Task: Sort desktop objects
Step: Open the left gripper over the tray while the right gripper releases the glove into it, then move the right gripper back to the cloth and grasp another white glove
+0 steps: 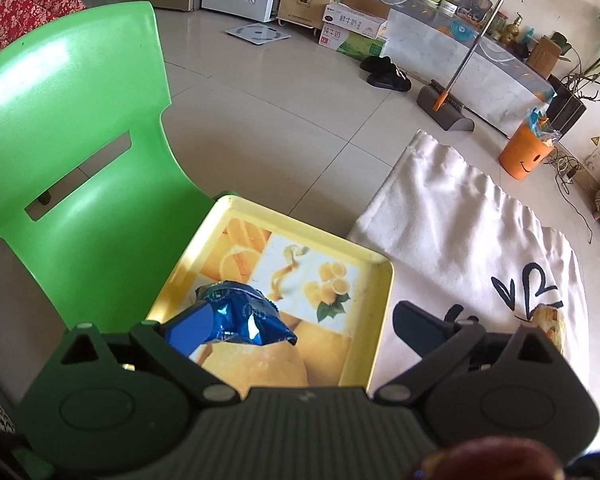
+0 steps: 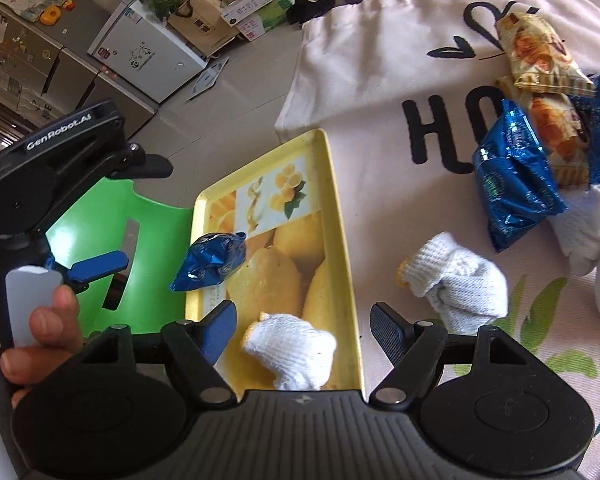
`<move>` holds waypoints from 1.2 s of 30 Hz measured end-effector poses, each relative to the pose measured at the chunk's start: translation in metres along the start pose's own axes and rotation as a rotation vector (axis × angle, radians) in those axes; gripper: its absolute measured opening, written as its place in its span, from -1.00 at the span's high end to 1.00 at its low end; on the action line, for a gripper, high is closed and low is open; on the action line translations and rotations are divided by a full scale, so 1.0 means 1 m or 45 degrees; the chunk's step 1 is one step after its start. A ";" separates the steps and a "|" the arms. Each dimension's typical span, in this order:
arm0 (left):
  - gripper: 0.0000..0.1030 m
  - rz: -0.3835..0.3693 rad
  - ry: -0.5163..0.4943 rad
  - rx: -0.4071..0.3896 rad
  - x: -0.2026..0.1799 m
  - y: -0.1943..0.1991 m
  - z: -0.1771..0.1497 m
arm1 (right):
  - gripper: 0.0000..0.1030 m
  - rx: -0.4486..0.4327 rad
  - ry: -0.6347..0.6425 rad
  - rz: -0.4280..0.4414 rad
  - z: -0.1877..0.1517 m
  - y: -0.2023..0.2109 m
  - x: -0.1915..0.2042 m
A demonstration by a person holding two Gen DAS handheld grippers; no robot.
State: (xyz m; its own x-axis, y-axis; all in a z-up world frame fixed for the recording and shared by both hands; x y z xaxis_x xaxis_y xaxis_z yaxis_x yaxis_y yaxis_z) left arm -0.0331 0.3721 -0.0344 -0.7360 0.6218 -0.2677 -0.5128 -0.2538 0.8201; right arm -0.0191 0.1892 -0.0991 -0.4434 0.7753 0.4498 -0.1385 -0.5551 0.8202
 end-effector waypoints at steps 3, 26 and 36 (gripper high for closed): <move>-0.95 -0.008 -0.005 0.012 -0.004 -0.002 -0.004 | -0.45 0.021 -0.010 -0.031 0.002 0.005 -0.010; -0.99 -0.102 -0.186 0.134 -0.058 -0.016 -0.051 | -0.46 -0.094 -0.173 -0.213 0.035 0.058 -0.100; -0.99 -0.111 -0.236 0.150 -0.072 -0.017 -0.063 | -0.47 -0.026 -0.161 -0.223 0.024 0.051 -0.116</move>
Point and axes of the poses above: each gripper's, at about its wrist camera, not at the fingertips, and y roughly against the way its jaws point, x to its left, z to its top, the point moved 9 cm from there along -y, roughly the way its jaws point, and after that the axes turned 5 degrees about -z, right-handed, at the moved point
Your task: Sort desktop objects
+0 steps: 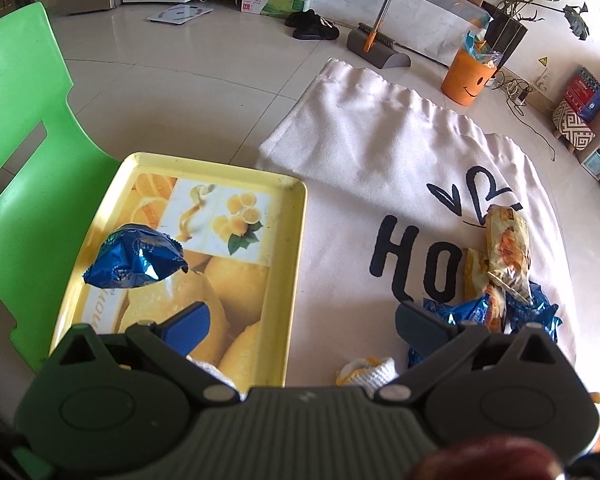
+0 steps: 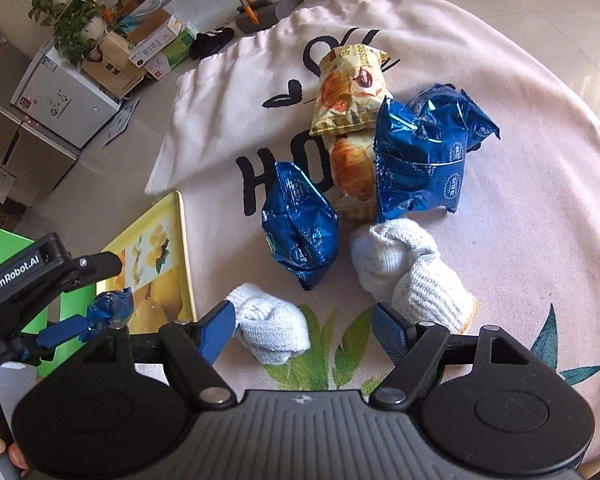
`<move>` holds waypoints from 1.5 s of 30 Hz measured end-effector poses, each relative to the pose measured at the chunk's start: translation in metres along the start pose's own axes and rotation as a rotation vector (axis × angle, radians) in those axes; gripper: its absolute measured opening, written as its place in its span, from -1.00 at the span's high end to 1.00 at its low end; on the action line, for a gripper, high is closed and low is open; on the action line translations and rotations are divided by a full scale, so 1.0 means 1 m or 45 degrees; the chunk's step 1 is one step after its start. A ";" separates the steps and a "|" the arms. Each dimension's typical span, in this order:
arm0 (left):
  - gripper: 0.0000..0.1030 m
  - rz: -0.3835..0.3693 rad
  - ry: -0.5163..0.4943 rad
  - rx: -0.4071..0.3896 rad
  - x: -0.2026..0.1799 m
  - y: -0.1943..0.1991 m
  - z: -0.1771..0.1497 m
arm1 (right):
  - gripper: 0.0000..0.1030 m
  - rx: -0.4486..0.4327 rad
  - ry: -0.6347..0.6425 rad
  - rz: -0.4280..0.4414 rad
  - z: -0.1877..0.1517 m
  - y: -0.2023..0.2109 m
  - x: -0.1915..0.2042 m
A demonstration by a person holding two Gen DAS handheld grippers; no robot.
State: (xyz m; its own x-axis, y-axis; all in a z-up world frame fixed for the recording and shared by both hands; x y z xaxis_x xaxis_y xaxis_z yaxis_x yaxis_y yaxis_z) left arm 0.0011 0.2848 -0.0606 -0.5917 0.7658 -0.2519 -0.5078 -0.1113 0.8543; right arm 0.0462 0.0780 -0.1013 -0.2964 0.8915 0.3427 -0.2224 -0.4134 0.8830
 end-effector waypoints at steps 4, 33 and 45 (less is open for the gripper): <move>-0.99 0.002 -0.013 0.014 -0.002 -0.004 -0.002 | -0.47 0.028 0.056 0.029 -0.009 -0.010 0.012; -0.99 -0.039 -0.008 0.084 -0.012 -0.025 -0.007 | -0.11 0.004 0.270 0.030 -0.024 -0.075 0.046; -0.99 -0.149 -0.041 0.141 -0.054 -0.045 -0.017 | 0.07 0.082 0.202 -0.083 -0.032 -0.049 0.003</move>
Point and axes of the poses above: each gripper's, at about its wrist camera, not at the fingertips, and y roughly against the way its jaws point, x to its left, z to its top, the point moved 9 cm from there along -y, roughly the way its jaws point, and after that the axes turned 5 degrees about -z, right-handed, at the moved point
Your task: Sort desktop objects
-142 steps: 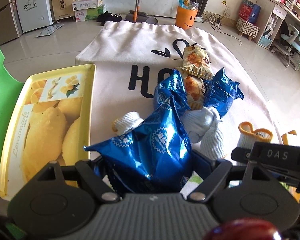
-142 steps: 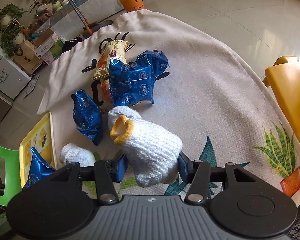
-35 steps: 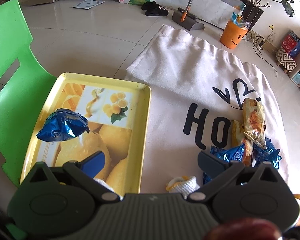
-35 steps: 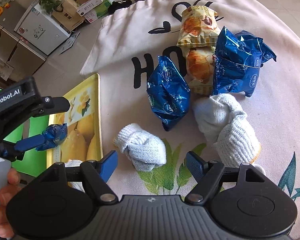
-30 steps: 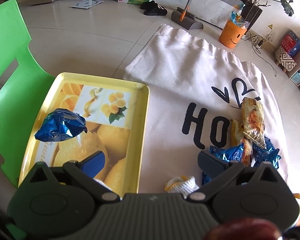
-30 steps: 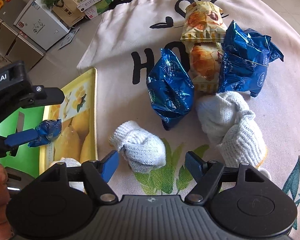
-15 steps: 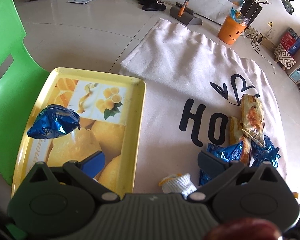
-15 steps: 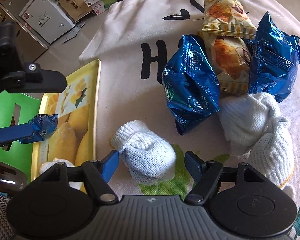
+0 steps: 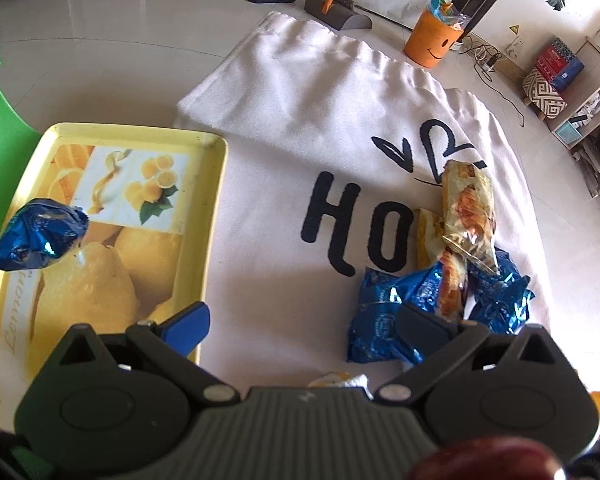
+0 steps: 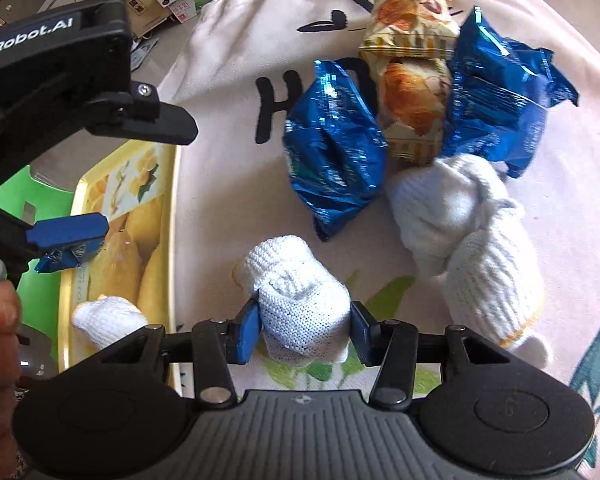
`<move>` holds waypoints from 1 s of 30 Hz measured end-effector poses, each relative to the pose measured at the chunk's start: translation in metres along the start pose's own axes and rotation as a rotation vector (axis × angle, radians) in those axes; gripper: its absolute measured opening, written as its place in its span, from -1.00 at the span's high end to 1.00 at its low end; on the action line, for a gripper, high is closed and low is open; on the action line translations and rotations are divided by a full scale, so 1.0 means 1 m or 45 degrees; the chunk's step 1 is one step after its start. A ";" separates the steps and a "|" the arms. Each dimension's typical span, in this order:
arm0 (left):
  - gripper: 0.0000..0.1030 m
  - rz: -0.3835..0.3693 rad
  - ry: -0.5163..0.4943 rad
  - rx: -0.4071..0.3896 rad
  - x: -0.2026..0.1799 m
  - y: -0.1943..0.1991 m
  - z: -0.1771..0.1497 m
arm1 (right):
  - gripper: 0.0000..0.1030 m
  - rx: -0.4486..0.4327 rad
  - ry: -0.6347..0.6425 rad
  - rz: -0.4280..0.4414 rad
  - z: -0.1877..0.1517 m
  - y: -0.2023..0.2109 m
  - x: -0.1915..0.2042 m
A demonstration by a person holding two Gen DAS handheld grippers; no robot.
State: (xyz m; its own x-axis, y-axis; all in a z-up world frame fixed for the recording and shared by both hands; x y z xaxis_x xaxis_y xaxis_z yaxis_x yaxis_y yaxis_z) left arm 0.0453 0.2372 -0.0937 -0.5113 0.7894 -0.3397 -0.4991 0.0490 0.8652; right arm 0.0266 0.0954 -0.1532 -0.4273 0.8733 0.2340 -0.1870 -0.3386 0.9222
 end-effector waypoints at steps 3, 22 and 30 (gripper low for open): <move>-0.99 -0.017 -0.021 0.004 -0.015 -0.007 -0.002 | 0.07 0.029 -0.046 -0.060 -0.005 0.008 -0.022; -0.99 -0.020 0.002 0.089 -0.047 -0.067 -0.017 | -0.21 0.139 -0.262 -0.009 -0.016 0.006 -0.060; -0.99 -0.006 0.035 0.133 -0.034 -0.075 -0.019 | -0.31 0.153 -0.274 0.010 -0.014 0.000 -0.060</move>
Point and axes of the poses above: each gripper's, at about its wrist camera, not at the fingertips, and y roughly against the way its jaws point, x to its left, z to its top, the point moved 9 cm from there along -y, roughly the way its jaws point, and after that the axes turned 5 degrees about -z, right-handed, at the moved point
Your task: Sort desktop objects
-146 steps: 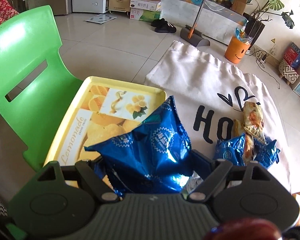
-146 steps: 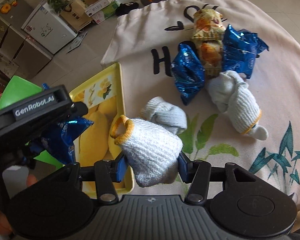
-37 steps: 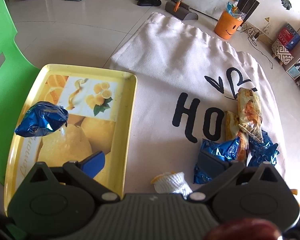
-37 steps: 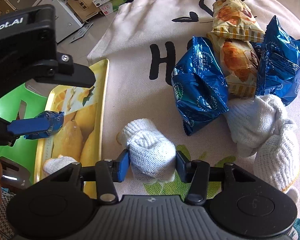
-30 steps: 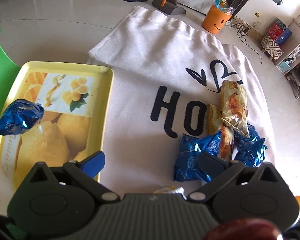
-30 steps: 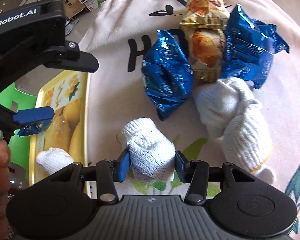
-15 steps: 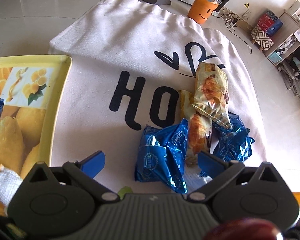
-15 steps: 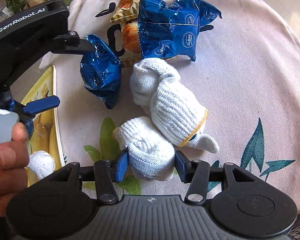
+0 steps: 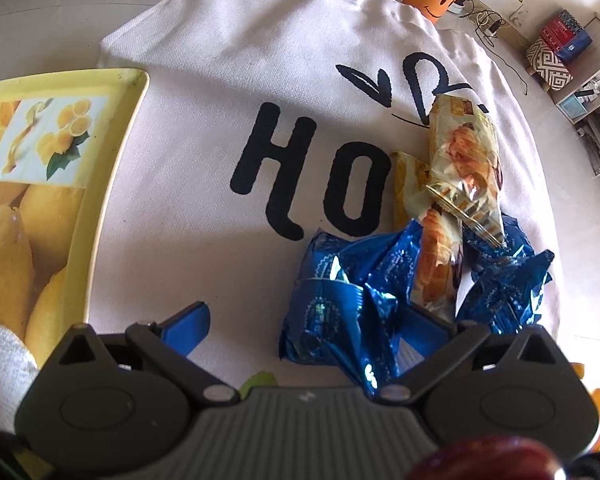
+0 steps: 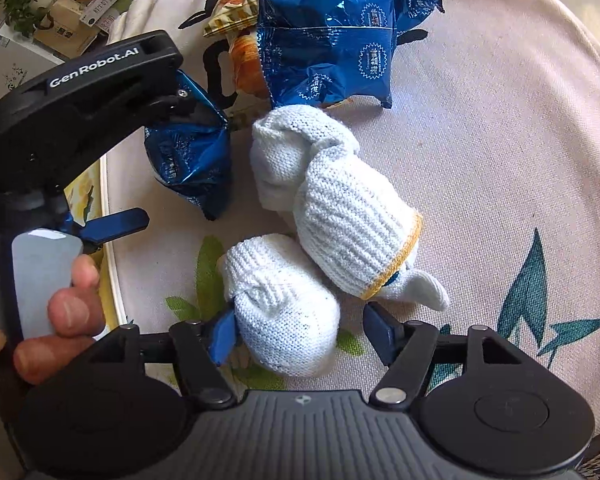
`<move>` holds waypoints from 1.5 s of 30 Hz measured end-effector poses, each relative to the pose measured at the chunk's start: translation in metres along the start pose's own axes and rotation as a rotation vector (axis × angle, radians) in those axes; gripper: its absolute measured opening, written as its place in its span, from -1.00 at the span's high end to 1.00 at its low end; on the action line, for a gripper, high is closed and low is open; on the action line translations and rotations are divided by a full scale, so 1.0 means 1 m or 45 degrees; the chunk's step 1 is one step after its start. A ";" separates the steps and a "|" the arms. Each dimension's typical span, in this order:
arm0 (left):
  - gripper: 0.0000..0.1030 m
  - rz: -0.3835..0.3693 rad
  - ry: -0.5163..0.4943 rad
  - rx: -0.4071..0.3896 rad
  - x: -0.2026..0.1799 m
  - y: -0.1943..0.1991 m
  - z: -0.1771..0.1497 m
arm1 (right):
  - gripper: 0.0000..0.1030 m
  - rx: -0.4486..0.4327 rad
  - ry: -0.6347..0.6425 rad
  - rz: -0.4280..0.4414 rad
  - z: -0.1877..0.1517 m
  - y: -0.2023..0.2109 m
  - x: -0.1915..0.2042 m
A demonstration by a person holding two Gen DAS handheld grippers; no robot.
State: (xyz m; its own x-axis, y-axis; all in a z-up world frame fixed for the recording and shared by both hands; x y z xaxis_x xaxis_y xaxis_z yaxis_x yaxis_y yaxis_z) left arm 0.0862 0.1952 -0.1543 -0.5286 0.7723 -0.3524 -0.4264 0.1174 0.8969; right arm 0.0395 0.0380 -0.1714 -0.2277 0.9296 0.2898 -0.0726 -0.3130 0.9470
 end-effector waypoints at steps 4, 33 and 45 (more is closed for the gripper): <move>-0.99 0.012 -0.007 -0.013 0.007 0.008 0.001 | -0.33 -0.005 0.010 -0.008 0.000 0.000 0.003; -0.99 0.077 -0.144 -0.077 0.006 0.019 0.009 | -0.42 -0.017 0.029 -0.030 0.001 -0.003 0.000; -0.99 0.060 -0.261 0.018 0.004 0.012 -0.007 | -0.17 -0.029 0.137 -0.031 -0.002 0.003 -0.001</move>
State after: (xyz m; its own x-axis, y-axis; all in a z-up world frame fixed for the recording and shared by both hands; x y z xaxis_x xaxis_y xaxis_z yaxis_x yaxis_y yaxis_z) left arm 0.0739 0.1957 -0.1470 -0.3864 0.8880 -0.2494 -0.3937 0.0857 0.9152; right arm 0.0377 0.0364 -0.1692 -0.3283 0.9112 0.2491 -0.1009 -0.2960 0.9498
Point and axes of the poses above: each gripper's, at about its wrist camera, not at the fingertips, and y roughly against the way its jaws point, x to its left, z to its top, the point moved 9 cm from there along -y, roughly the way its jaws point, and after that the axes turned 5 degrees about -z, right-handed, at the moved point
